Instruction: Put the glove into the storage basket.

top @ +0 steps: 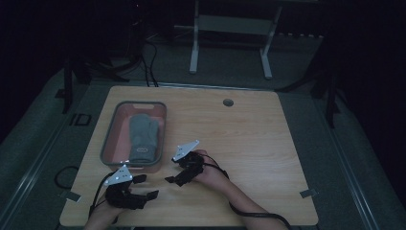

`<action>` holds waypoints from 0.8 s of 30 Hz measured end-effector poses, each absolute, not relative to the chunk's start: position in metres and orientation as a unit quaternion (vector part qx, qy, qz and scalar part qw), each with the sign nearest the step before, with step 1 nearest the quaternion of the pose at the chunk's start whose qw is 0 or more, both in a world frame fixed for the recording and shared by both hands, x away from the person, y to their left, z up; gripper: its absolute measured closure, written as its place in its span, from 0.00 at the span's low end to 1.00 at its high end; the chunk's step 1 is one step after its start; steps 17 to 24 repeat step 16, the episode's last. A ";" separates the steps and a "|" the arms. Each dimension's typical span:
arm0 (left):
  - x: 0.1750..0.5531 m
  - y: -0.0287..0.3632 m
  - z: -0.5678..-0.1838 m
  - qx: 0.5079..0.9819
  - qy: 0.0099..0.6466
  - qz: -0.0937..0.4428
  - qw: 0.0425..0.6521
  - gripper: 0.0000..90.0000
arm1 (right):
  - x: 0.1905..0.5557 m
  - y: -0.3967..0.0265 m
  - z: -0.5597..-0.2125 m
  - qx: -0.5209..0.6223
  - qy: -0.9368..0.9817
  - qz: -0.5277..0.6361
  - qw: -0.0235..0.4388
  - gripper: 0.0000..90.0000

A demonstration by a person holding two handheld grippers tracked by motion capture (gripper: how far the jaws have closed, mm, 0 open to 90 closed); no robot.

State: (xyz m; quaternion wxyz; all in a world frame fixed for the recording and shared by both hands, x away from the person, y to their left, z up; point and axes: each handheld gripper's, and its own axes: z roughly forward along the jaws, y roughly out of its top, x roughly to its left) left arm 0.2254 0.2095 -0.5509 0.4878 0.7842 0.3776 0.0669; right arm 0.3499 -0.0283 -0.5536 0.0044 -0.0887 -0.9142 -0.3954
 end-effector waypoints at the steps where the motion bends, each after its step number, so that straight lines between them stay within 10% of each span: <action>1: 0.225 0.210 -0.554 0.783 0.377 0.068 0.490 0.20 | 0.350 -0.029 -0.555 -0.089 -0.913 -0.397 0.008 0.21; 24: 0.226 0.214 -0.562 0.772 0.389 0.058 0.500 0.20 | 0.353 -0.027 -0.565 -0.081 -0.915 -0.395 0.006 0.19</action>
